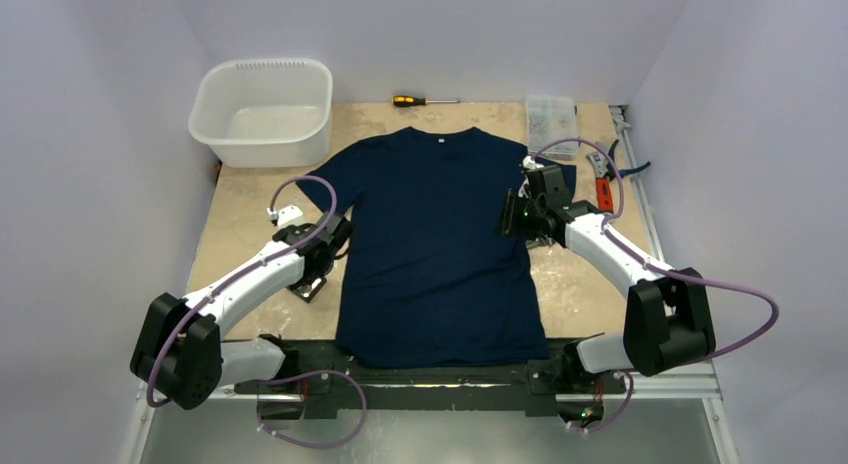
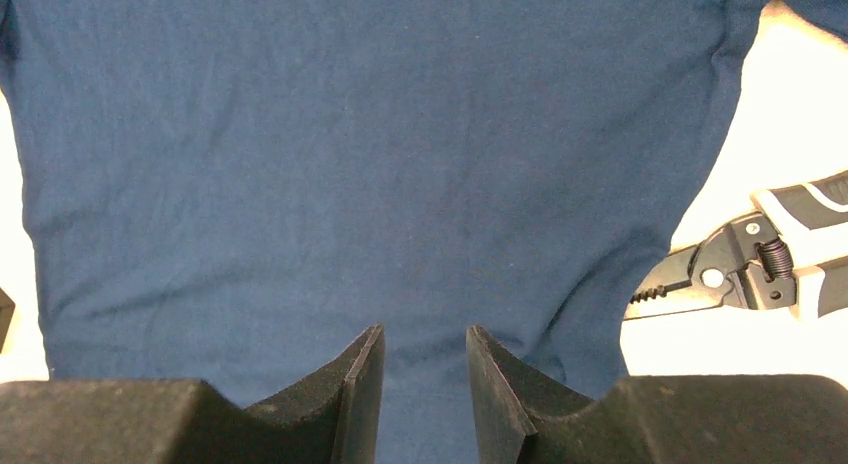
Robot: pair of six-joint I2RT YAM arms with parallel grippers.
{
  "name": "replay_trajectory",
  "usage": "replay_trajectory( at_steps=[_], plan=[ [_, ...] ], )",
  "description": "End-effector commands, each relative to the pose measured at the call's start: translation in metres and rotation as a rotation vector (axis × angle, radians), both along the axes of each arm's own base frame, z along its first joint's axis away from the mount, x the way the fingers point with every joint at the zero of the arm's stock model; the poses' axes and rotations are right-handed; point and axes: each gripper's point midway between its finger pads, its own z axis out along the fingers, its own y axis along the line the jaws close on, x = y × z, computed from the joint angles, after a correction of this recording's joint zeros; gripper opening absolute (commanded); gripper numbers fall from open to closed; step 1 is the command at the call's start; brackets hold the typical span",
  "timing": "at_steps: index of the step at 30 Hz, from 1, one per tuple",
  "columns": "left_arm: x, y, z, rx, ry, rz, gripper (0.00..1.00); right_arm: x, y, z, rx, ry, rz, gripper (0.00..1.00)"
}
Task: Pin the brooch onto the clothing
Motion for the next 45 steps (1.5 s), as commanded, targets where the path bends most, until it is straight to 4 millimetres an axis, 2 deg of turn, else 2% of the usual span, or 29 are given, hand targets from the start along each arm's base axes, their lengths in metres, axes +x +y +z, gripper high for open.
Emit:
replay_trajectory(
  at_steps=[1,11,19,25,32,40,45],
  plan=[
    [0.005,0.011,-0.008,0.038,0.01,0.013,0.43,-0.003,0.003,0.007,0.011,-0.025,0.038,0.4],
    [0.012,0.009,-0.027,-0.006,0.086,-0.011,0.41,-0.008,0.001,0.008,0.006,-0.029,0.041,0.39],
    [0.014,0.005,-0.032,-0.023,0.105,-0.042,0.44,-0.011,0.001,0.006,0.011,-0.028,0.043,0.38],
    [0.009,0.006,-0.035,-0.021,0.123,-0.032,0.42,-0.011,0.0,0.007,0.007,-0.031,0.047,0.37],
    [0.005,0.008,-0.038,-0.007,0.142,-0.013,0.31,-0.013,-0.001,0.009,0.001,-0.031,0.047,0.37],
    [0.005,0.011,-0.037,0.012,0.153,-0.005,0.02,-0.013,-0.001,0.009,-0.002,-0.03,0.048,0.37],
    [0.007,0.008,-0.033,0.005,0.151,-0.01,0.0,-0.012,-0.001,0.01,-0.001,-0.03,0.047,0.37]
  ],
)
